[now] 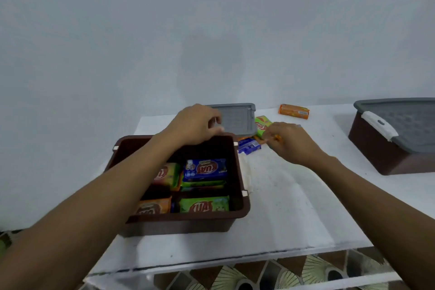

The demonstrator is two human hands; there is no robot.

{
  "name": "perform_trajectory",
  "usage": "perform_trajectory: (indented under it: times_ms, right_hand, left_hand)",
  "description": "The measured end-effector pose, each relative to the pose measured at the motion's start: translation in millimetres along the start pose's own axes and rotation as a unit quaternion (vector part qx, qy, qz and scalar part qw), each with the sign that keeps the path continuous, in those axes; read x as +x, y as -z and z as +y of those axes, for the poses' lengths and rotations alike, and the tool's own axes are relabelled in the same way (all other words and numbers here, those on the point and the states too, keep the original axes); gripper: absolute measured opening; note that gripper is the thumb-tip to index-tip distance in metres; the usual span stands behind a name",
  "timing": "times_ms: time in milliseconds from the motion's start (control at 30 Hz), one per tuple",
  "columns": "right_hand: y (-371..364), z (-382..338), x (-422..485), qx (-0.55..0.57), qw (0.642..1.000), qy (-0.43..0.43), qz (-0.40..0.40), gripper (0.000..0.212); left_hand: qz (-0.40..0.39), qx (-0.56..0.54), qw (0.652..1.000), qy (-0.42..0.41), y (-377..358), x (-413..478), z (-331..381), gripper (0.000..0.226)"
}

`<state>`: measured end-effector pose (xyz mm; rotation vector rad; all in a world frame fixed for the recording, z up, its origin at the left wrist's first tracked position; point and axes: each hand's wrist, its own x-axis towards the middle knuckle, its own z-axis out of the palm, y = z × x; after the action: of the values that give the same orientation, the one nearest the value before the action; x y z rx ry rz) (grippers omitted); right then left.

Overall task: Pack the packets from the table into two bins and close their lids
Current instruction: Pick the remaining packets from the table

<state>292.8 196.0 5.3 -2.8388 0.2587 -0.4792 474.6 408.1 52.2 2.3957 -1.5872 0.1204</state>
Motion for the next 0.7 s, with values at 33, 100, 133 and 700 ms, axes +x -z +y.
perform_trajectory:
  times_ms: [33,100,133,700]
  right_hand:
    - [0,21,-5,-0.016,0.999,-0.04,-0.023,0.015]
    - [-2,62,-10,-0.033,0.991,-0.114,-0.06,0.02]
    - [-4,80,-11,-0.034,0.987,-0.144,-0.067,0.023]
    - [-17,202,17,0.015,0.958,-0.166,-0.234,0.069]
  left_hand:
    - [0.001,0.0,1.0,-0.002,-4,13,13,0.025]
    - [-0.008,-0.005,1.0,-0.007,-16,42,39,0.021]
    - [-0.014,-0.011,1.0,-0.01,-24,56,50,0.018]
    - [-0.277,0.255,0.926,0.002,-128,207,93,0.055]
